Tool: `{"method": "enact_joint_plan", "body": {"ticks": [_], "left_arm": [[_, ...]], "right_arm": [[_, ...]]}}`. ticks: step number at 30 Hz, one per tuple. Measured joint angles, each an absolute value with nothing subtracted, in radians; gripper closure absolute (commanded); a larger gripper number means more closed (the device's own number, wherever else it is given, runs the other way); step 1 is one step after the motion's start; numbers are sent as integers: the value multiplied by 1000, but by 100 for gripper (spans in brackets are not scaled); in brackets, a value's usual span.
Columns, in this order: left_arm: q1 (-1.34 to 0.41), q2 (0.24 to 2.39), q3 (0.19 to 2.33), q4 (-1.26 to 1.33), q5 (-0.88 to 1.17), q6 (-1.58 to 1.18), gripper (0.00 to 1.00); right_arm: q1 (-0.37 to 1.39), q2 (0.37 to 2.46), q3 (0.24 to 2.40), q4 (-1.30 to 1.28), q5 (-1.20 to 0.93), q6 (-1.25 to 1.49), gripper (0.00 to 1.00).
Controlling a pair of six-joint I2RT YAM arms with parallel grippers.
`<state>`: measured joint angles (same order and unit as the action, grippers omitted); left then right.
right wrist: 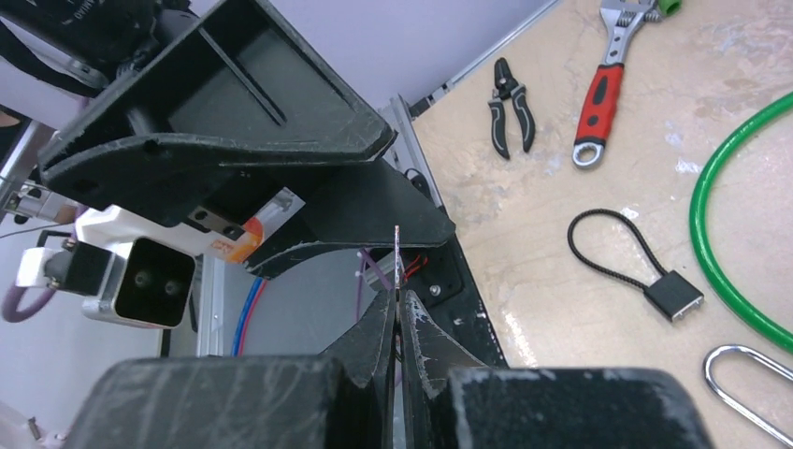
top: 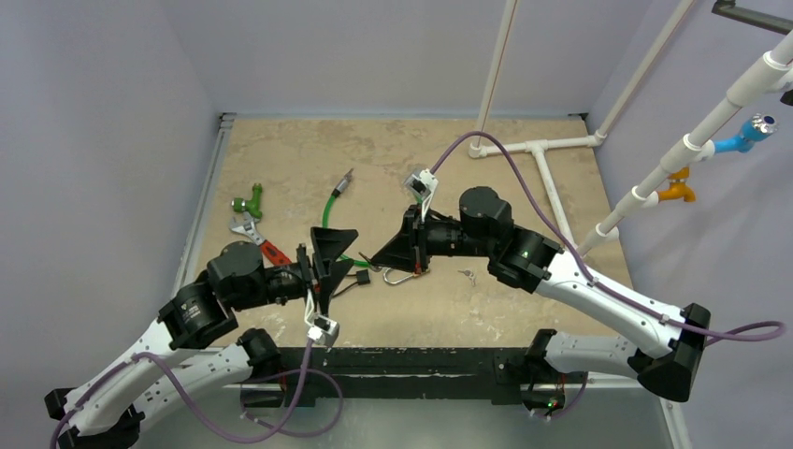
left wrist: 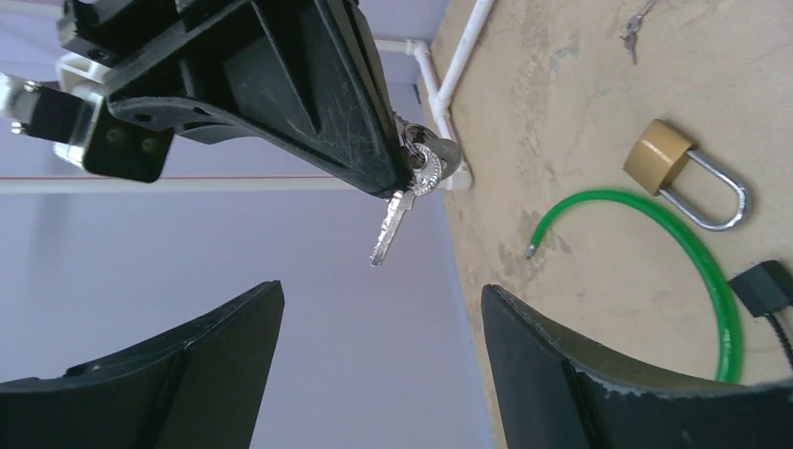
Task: Unlock with the key
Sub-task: Pick up the key from the center of the board.
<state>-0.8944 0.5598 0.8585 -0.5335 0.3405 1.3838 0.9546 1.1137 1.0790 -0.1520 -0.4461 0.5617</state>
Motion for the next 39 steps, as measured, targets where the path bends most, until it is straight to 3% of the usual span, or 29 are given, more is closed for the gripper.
{"method": "enact_joint_plan", "body": {"ticks": [6,23,27,32,39], "left_arm": [[-928,503,795,-443,327,1478,40],[-972,441,704,-293,316,1601,44],[-984,437,702,-274,308,1613,57],[-1000,427,681,-253,305,1636,63],[-1017,427,668,-236,297,1657,83]], "right_arm": [[955,1114,1079,-114,-465,583,100],[955,1142,1079,-25,-525,630,100],[955,1145,1079,-14,-529,639,100],[955,1145,1079,3,-538,649,100],[955,1145,1077,23,-543,656,100]]}}
